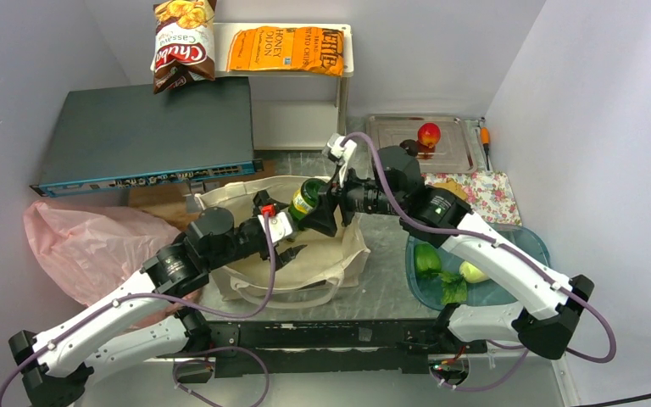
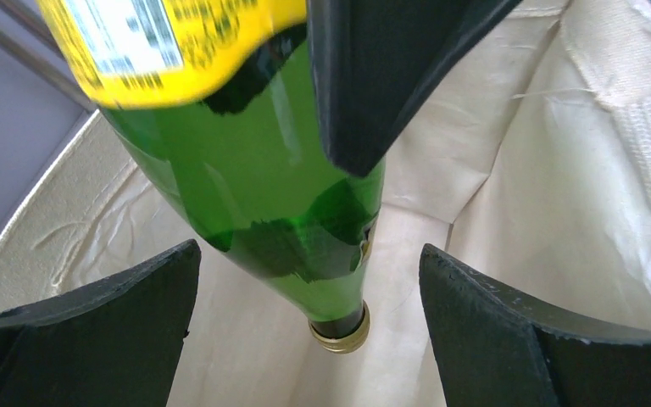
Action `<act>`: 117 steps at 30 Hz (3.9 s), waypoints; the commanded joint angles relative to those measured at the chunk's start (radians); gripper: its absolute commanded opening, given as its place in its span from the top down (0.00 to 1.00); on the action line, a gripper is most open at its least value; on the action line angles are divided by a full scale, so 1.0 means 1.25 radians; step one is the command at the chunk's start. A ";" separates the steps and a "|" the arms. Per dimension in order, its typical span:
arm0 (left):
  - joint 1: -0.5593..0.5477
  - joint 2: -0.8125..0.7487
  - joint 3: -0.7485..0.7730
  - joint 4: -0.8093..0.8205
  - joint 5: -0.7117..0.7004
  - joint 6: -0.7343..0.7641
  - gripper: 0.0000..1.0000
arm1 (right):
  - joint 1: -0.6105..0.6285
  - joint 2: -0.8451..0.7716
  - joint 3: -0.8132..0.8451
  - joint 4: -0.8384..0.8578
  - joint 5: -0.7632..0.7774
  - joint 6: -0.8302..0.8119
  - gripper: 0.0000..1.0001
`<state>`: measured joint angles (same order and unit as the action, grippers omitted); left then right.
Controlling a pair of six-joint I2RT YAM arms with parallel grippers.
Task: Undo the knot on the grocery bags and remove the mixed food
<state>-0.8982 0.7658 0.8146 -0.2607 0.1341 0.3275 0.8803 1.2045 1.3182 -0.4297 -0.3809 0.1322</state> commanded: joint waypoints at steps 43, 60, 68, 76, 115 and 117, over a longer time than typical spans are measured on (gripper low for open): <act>-0.020 0.167 0.351 -0.333 -0.007 0.523 1.00 | -0.057 0.029 0.217 -0.315 -0.150 -0.379 0.01; -0.059 0.046 0.218 -0.618 0.328 0.514 0.76 | 0.051 0.112 0.031 -0.418 0.033 -0.564 0.30; -0.160 -0.066 0.129 -0.651 0.310 0.572 0.56 | 0.158 0.094 -0.153 -0.342 0.111 -0.545 0.11; -0.209 -0.077 0.097 -0.713 0.323 0.626 0.58 | 0.160 0.095 -0.232 -0.092 0.120 -0.534 0.09; -0.213 0.222 0.106 -0.347 -0.102 0.323 0.29 | 0.082 -0.203 -0.113 -0.101 0.106 -0.349 0.15; -0.203 0.266 0.108 -0.335 -0.132 0.310 0.30 | 0.081 -0.226 -0.118 -0.097 0.130 -0.326 0.15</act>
<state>-1.1625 1.0325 0.9333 -0.7303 0.0803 0.7540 0.9848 0.9909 1.1793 -0.5381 -0.3248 -0.3565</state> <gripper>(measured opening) 0.704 0.855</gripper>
